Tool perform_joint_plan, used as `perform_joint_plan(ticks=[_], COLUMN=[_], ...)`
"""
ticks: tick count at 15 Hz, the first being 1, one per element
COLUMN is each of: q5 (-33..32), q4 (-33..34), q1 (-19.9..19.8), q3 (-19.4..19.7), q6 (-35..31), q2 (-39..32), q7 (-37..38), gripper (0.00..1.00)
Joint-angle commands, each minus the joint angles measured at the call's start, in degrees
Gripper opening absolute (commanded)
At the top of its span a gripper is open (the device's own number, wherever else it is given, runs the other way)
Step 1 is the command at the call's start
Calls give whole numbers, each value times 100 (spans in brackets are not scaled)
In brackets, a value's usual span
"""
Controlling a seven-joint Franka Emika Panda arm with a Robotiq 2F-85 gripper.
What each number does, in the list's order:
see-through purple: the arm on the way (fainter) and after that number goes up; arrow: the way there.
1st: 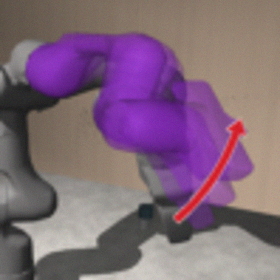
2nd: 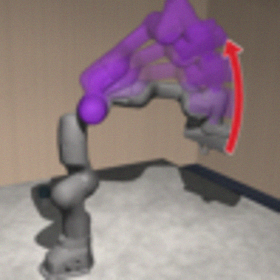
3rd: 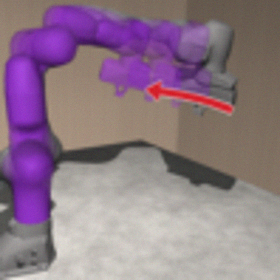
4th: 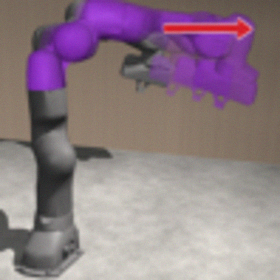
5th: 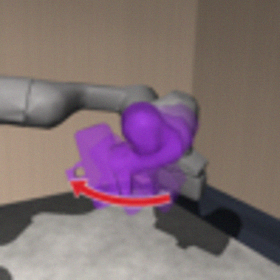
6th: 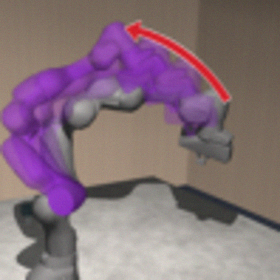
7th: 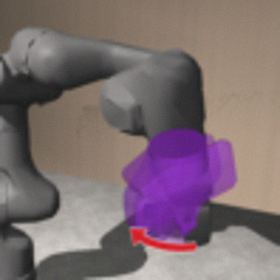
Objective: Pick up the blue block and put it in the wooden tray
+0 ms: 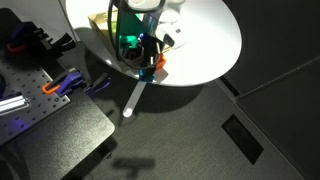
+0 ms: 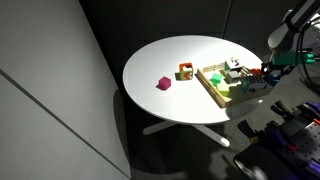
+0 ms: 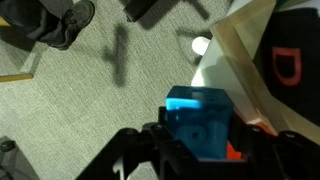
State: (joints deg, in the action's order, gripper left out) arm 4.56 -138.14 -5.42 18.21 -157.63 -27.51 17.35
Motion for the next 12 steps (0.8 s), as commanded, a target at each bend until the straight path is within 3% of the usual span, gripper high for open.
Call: perform_joint_plan(ticks=[1, 12], q5=[-28, -96], q4=[-85, -79], q1=[-18, 1], q3=[6, -91], q6=[70, 577], q2=[323, 1102], q7=[30, 44], gripper=[31, 31])
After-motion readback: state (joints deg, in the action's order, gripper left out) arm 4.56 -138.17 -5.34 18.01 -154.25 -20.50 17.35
